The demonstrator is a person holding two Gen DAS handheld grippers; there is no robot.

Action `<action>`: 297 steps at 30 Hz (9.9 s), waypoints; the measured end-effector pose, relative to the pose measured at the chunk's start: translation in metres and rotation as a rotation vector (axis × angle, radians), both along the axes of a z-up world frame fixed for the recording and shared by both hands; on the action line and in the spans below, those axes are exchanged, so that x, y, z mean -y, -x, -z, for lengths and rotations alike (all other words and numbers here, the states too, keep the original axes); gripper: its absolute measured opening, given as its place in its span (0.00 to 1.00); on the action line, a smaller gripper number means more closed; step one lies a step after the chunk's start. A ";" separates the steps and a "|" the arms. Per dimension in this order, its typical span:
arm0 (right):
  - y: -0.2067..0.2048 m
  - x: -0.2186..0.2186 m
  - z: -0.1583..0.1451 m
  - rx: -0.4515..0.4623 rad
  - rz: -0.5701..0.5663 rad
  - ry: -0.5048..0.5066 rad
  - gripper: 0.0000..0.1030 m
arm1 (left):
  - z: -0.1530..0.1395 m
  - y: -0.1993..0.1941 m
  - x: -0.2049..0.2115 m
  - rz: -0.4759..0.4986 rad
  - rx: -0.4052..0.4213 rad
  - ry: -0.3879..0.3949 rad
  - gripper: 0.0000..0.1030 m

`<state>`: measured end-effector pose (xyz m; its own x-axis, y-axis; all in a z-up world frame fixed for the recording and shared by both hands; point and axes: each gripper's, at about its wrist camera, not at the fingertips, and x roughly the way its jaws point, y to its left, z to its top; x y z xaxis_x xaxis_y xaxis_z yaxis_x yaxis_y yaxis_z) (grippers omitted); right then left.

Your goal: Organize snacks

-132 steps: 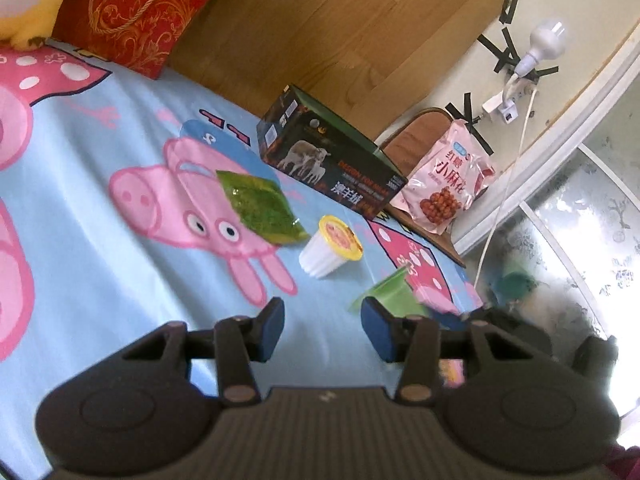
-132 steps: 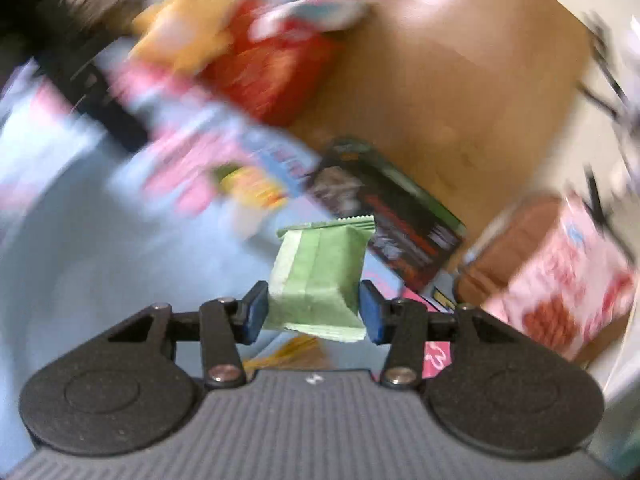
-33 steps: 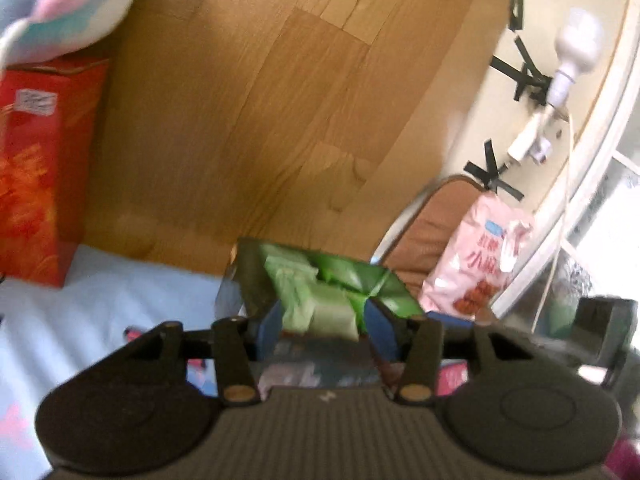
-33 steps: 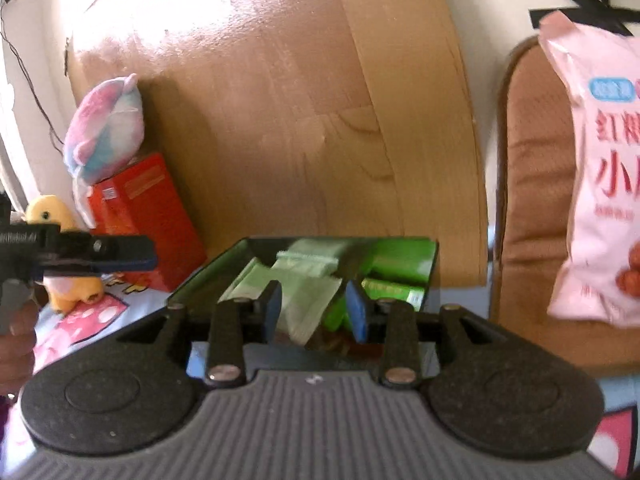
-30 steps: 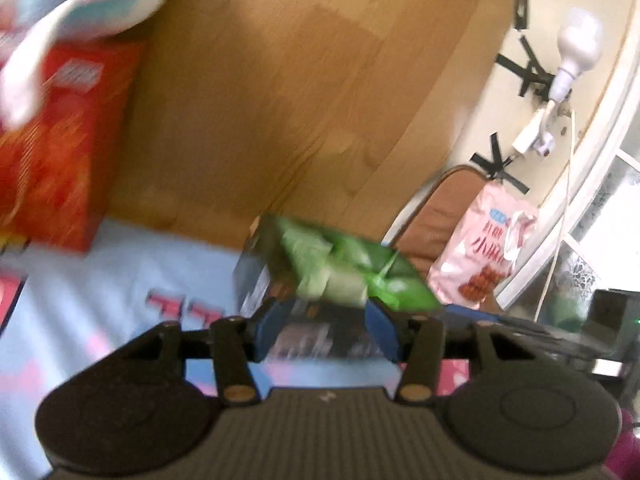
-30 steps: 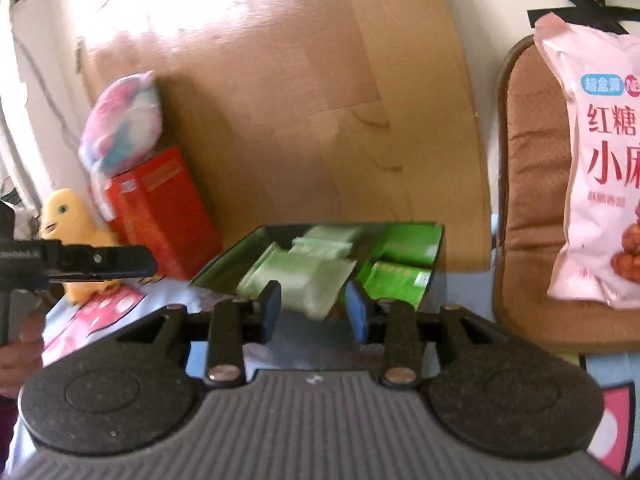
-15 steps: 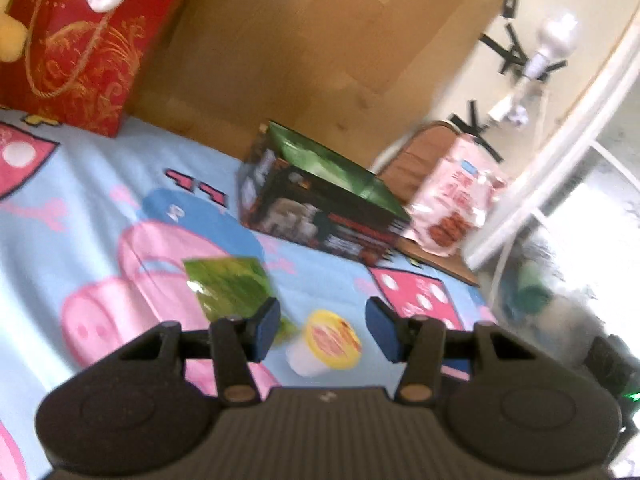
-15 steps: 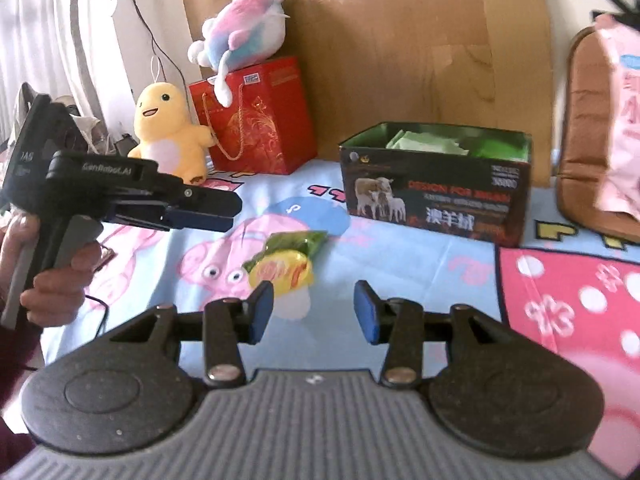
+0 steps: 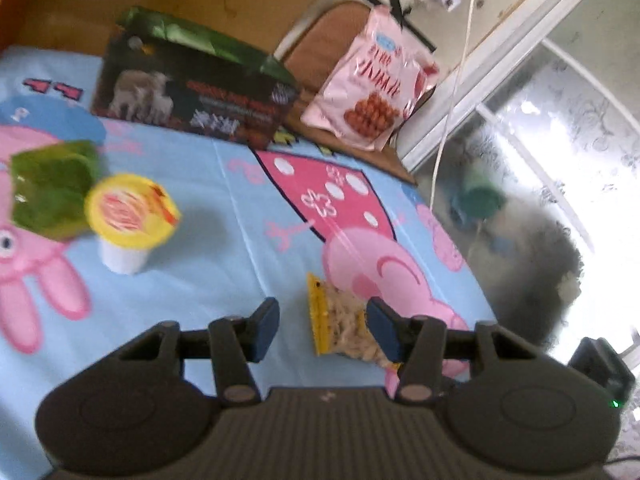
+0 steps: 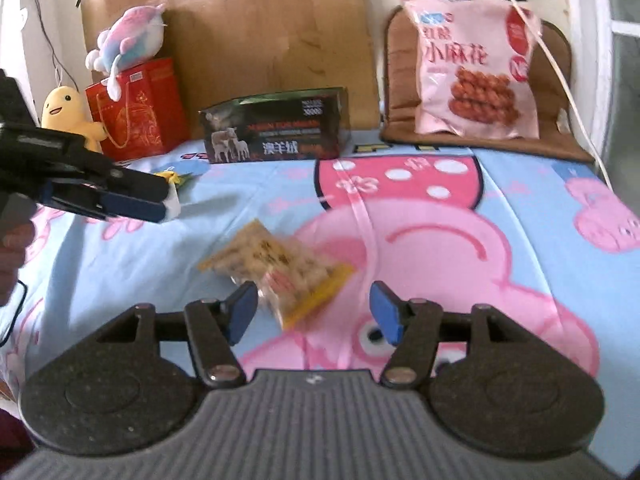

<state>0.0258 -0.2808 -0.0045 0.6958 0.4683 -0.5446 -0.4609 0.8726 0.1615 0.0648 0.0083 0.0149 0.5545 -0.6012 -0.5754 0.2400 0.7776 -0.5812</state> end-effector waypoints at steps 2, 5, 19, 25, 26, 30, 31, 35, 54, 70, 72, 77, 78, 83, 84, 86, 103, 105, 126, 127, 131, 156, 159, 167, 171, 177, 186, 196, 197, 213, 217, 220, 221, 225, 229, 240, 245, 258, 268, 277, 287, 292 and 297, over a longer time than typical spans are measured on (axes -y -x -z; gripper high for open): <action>0.000 0.000 0.003 0.002 -0.015 -0.002 0.63 | 0.004 -0.006 0.010 0.002 -0.011 -0.015 0.53; -0.004 -0.008 0.007 0.019 -0.054 0.017 0.63 | 0.013 -0.014 0.025 0.023 -0.042 -0.024 0.53; -0.019 -0.046 0.006 0.105 -0.162 0.048 0.31 | -0.019 -0.004 0.007 -0.057 0.068 -0.063 0.27; -0.048 -0.061 -0.031 0.207 -0.173 -0.017 0.30 | -0.066 -0.042 -0.019 -0.091 0.156 -0.044 0.26; -0.057 -0.064 -0.037 0.218 -0.176 -0.027 0.30 | -0.073 -0.054 -0.023 -0.097 0.166 -0.046 0.26; -0.106 -0.077 -0.056 0.272 -0.184 -0.041 0.30 | -0.089 -0.107 -0.033 -0.115 0.181 -0.079 0.26; -0.119 -0.080 -0.058 0.271 -0.184 -0.046 0.30 | -0.090 -0.120 -0.035 -0.118 0.177 -0.084 0.26; -0.177 -0.091 -0.062 0.244 -0.178 -0.063 0.31 | -0.083 -0.171 -0.041 -0.127 0.159 -0.099 0.27; -0.210 -0.066 -0.052 0.204 -0.093 -0.210 0.51 | -0.091 -0.120 -0.085 -0.254 0.192 -0.131 0.45; -0.065 -0.104 -0.016 0.076 -0.357 -0.102 0.63 | -0.003 0.024 -0.129 -0.454 0.063 -0.098 0.48; -0.059 -0.110 -0.009 0.038 -0.353 -0.105 0.63 | 0.010 0.029 -0.131 -0.462 0.048 -0.084 0.48; -0.058 -0.118 -0.001 -0.018 -0.318 -0.107 0.63 | 0.025 0.048 -0.133 -0.472 0.132 -0.078 0.46; -0.060 -0.120 0.003 -0.034 -0.306 -0.102 0.63 | 0.027 0.051 -0.132 -0.474 0.150 -0.085 0.46; -0.056 -0.120 0.006 -0.037 -0.282 -0.100 0.64 | 0.026 0.051 -0.131 -0.478 0.162 -0.081 0.47; -0.056 -0.120 0.006 -0.036 -0.279 -0.098 0.64 | 0.026 0.053 -0.132 -0.477 0.167 -0.069 0.46; -0.055 -0.120 0.006 -0.031 -0.266 -0.091 0.64 | 0.025 0.058 -0.134 -0.471 0.191 -0.042 0.45; -0.059 -0.152 -0.001 0.047 -0.326 0.046 0.59 | -0.003 0.023 -0.099 -0.279 0.211 0.009 0.47; -0.064 -0.156 -0.003 0.048 -0.342 0.041 0.57 | -0.001 0.014 -0.091 -0.250 0.199 -0.008 0.48; -0.181 -0.198 -0.068 0.264 -0.330 -0.015 0.34 | -0.070 -0.138 -0.107 -0.317 0.302 -0.067 0.37; -0.192 -0.204 -0.065 0.258 -0.331 -0.008 0.35 | -0.067 -0.146 -0.109 -0.328 0.288 -0.076 0.38; -0.214 -0.218 -0.050 0.235 -0.311 0.042 0.39 | -0.061 -0.149 -0.120 -0.361 0.287 -0.083 0.42; -0.111 -0.201 0.001 -0.100 -0.448 -0.035 0.35 | 0.018 -0.026 -0.141 -0.522 -0.043 -0.004 0.30; -0.111 -0.193 -0.001 -0.117 -0.402 -0.082 0.20 | 0.018 -0.021 -0.132 -0.493 -0.053 0.043 0.26; -0.071 -0.162 -0.011 -0.052 -0.331 -0.090 0.16 | 0.018 0.000 -0.101 -0.409 -0.057 0.088 0.30; -0.053 -0.149 -0.015 -0.025 -0.329 -0.095 0.16 | 0.018 0.013 -0.105 -0.376 -0.072 0.186 0.43; -0.035 -0.159 -0.021 -0.004 -0.410 -0.100 0.15 | 0.017 0.042 -0.126 -0.442 -0.082 0.179 0.54; 0.014 -0.228 -0.016 0.118 -0.619 0.032 0.18 | 0.012 0.076 -0.140 -0.440 -0.058 0.139 0.74; 0.004 -0.236 -0.016 0.014 -0.680 -0.040 0.22 | 0.007 0.096 -0.192 -0.548 -0.018 0.152 0.58; 0.005 -0.232 -0.018 0.020 -0.664 -0.041 0.25 | 0.009 0.095 -0.193 -0.545 -0.022 0.156 0.58; -0.069 -0.239 0.002 -0.252 -0.522 -0.194 0.32 | 0.006 0.087 -0.184 -0.573 0.058 0.055 0.46; -0.061 -0.237 0.008 -0.210 -0.510 -0.191 0.32 | -0.001 0.079 -0.169 -0.547 0.149 -0.039 0.45; -0.058 -0.235 0.008 -0.189 -0.512 -0.186 0.34 | 0.010 0.064 -0.171 -0.527 0.107 -0.054 0.21; -0.055 -0.236 0.007 -0.171 -0.520 -0.171 0.35 | 0.016 0.060 -0.174 -0.513 0.084 -0.029 0.18; -0.045 -0.248 0.001 -0.096 -0.626 -0.090 0.73 | 0.021 0.060 -0.182 -0.502 0.079 0.028 0.17; -0.043 -0.263 0.003 0.001 -0.657 0.051 0.75 | 0.017 0.064 -0.175 -0.483 0.111 -0.016 0.17; -0.046 -0.255 -0.001 0.015 -0.681 0.015 0.54 | 0.013 0.075 -0.158 -0.481 0.110 0.001 0.17; -0.034 -0.245 -0.003 0.044 -0.624 0.016 0.53 | -0.001 0.060 -0.152 -0.421 0.102 0.023 0.17; -0.152 -0.168 -0.075 0.237 -0.323 -0.046 0.54 | -0.085 -0.131 -0.069 -0.213 0.220 -0.015 0.18; -0.263 -0.151 -0.052 0.154 -0.286 0.033 0.70 | -0.053 -0.194 -0.040 -0.282 0.172 -0.161 0.40; -0.218 -0.098 -0.050 0.210 -0.132 -0.206 0.71 | -0.061 -0.093 -0.066 -0.441 0.242 -0.119 0.42; -0.142 -0.089 -0.040 0.178 0.005 -0.271 0.94 | -0.037 -0.020 -0.067 -0.415 0.181 -0.184 0.42; -0.123 -0.090 -0.035 0.112 0.044 -0.310 0.95 | -0.044 0.006 -0.060 -0.414 0.219 -0.236 0.43; -0.102 -0.096 -0.034 0.050 0.027 -0.296 1.00 | -0.055 0.032 -0.047 -0.410 0.272 -0.271 0.51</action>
